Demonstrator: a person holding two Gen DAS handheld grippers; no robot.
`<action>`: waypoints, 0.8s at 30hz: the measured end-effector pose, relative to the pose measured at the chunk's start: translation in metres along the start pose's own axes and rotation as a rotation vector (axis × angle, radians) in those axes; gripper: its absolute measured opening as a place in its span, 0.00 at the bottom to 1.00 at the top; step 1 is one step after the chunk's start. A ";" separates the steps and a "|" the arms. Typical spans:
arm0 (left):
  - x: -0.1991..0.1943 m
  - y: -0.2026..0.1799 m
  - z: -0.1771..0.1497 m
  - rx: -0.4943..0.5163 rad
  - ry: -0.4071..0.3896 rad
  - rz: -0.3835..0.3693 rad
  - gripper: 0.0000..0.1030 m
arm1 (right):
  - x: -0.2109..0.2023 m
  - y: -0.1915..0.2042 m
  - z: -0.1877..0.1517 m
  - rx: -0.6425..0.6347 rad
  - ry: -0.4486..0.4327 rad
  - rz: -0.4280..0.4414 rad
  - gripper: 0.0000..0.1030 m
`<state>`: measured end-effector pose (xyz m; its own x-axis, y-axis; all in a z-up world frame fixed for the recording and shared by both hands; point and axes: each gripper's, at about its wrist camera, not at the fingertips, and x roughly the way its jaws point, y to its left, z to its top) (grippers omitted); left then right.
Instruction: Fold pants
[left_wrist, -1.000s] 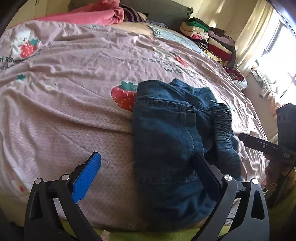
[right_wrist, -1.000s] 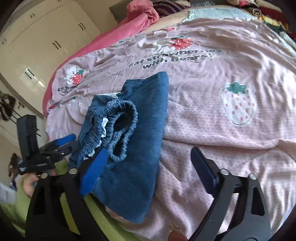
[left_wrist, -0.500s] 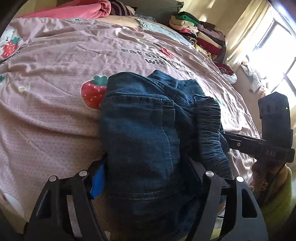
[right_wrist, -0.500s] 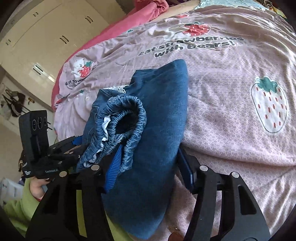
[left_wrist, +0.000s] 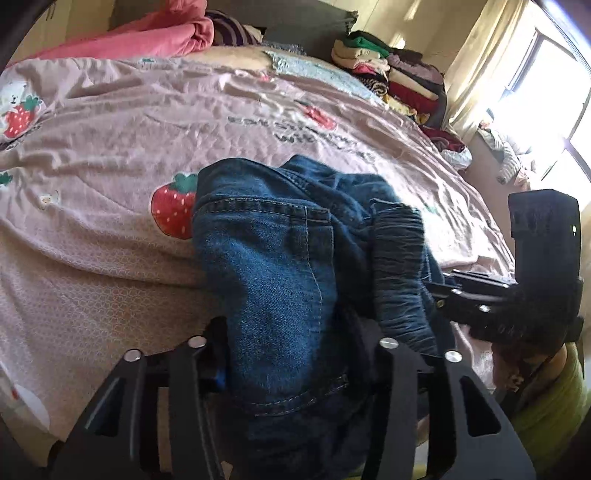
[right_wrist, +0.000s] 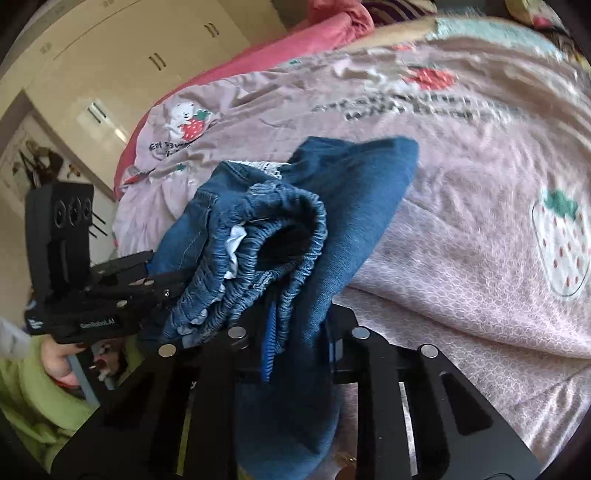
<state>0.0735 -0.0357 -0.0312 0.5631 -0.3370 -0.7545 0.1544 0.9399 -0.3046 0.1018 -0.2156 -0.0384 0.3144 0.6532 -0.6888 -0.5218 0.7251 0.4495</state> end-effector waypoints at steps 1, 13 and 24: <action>-0.004 -0.002 0.000 0.001 -0.008 -0.005 0.38 | -0.002 0.003 0.000 -0.012 -0.006 0.000 0.12; -0.031 -0.009 0.014 0.018 -0.064 -0.013 0.36 | -0.027 0.037 0.024 -0.138 -0.078 -0.030 0.12; -0.033 -0.006 0.047 0.037 -0.092 0.004 0.36 | -0.025 0.039 0.059 -0.189 -0.114 -0.067 0.12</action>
<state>0.0928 -0.0277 0.0228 0.6357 -0.3285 -0.6986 0.1807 0.9431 -0.2791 0.1199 -0.1912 0.0298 0.4355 0.6329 -0.6401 -0.6323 0.7212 0.2829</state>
